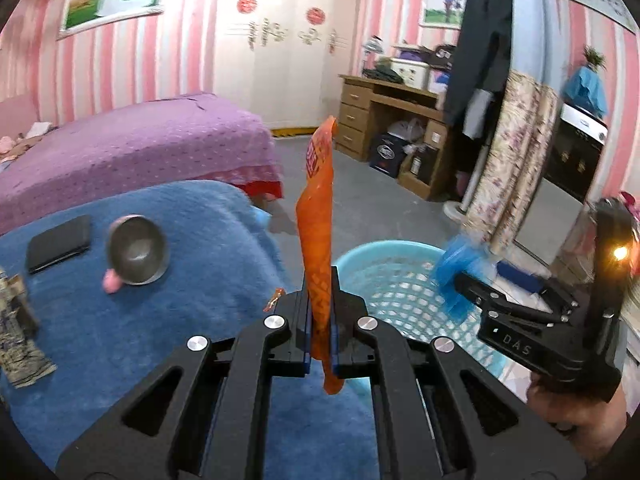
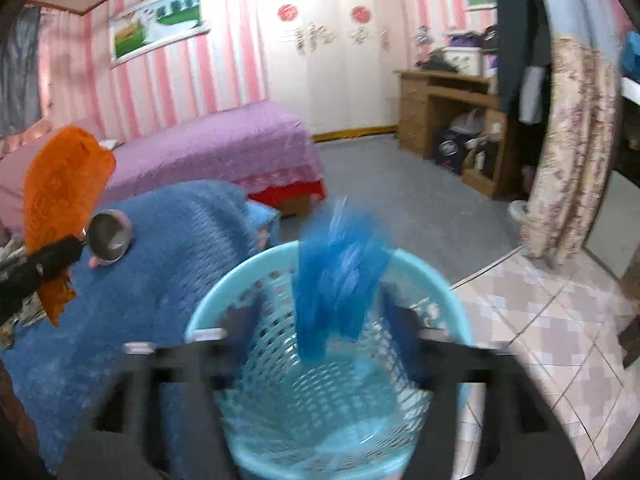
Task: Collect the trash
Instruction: 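Carry both bags to the light-blue basket and open both tools to drop them, then move both tools back over the remaining trash on the blanket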
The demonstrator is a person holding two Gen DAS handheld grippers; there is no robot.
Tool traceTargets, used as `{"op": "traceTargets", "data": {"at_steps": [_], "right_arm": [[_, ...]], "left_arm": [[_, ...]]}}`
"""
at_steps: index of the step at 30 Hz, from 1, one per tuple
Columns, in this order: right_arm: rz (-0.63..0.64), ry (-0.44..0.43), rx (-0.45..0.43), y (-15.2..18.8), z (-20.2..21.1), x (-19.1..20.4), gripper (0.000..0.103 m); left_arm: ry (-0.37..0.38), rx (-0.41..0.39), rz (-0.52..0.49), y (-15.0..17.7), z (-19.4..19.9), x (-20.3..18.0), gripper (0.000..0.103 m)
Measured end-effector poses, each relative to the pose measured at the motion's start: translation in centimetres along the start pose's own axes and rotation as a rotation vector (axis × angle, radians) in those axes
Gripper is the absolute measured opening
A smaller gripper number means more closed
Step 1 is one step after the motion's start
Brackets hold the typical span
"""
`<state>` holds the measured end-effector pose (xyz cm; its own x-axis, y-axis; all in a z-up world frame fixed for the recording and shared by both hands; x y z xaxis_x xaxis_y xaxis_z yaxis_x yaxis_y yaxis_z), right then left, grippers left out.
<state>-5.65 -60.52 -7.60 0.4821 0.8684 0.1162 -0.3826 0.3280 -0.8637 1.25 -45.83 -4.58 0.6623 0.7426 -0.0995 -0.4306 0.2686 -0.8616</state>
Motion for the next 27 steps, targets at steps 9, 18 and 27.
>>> {"op": "traceTargets", "data": {"at_steps": [9, 18, 27], "right_arm": [[-0.201, 0.153, -0.076, -1.0, 1.3, -6.4, 0.074], [-0.180, 0.116, -0.087, -1.2, 1.1, -4.3, 0.074], [-0.051, -0.091, -0.078, -1.9, 1.6, 8.1, 0.079]], "left_arm": [[0.133, 0.089, -0.044, 0.5, -4.0, -6.2, 0.051], [0.008, 0.000, -0.039, -1.5, -0.8, -2.3, 0.094], [-0.261, -0.029, 0.018, 0.4, 8.3, 13.5, 0.094]]}}
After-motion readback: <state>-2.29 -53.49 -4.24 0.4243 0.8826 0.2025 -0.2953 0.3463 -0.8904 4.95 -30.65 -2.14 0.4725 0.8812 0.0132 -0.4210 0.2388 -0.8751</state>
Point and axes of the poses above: each gripper's, at about its wrist camera, not at the fingertips, and z roughly against the way its jaws point, x to its left, y to its underside, the point moved 8 cm from there along -z, roughly the way its jaws point, and after that the axes turned 3 degrees about -x, right-handed, at the moved point
